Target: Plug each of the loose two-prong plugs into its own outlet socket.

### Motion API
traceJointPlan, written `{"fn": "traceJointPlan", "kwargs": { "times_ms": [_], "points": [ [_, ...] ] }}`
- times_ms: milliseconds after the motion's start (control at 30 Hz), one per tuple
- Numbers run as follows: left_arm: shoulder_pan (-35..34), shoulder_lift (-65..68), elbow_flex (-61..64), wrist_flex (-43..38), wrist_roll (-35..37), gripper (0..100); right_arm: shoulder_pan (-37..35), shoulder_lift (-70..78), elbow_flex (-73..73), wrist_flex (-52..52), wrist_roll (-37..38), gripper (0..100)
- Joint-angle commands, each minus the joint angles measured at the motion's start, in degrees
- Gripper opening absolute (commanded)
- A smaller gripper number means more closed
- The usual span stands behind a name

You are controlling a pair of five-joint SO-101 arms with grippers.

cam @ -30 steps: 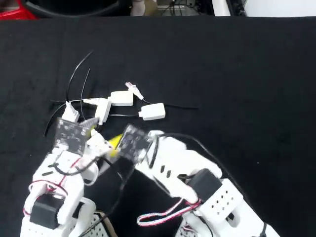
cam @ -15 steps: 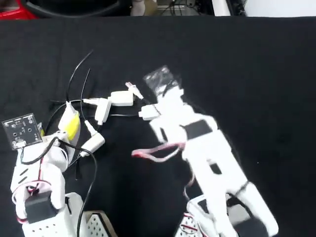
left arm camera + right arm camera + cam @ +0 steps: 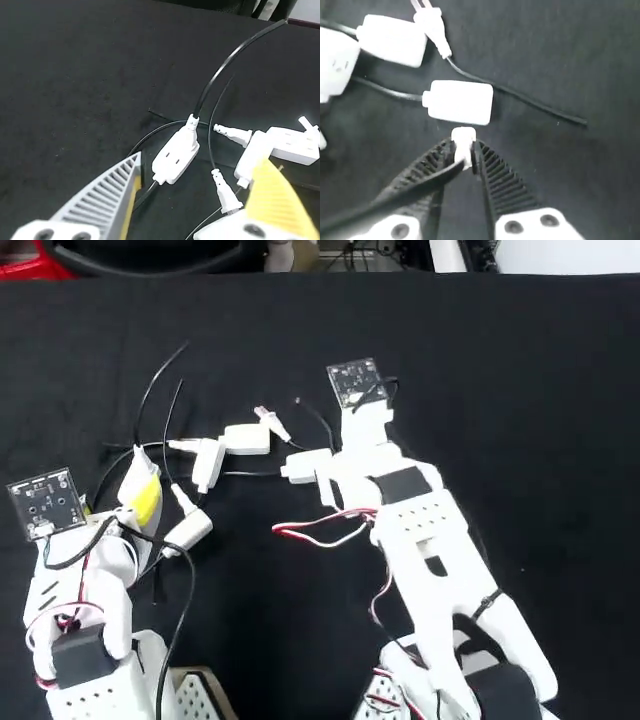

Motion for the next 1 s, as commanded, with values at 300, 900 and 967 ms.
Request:
{"fn": "traceJointPlan", "kwargs": {
  "times_ms": [300,900,967],
  "points": [
    [-0.5,-0.1,0.0,0.2,0.7,34,2.3,8.7,-6.4,-7.6,-0.6,1.1],
    [-0.5,-0.1,0.0,0.4,0.7,34,3.3,16.2,-10.9,-9.8,-0.6,1.1],
    [-0.6,-0.1,0.0,0.5,0.6,34,3.3,16.2,-10.9,-9.8,-0.6,1.1]
  ]
}}
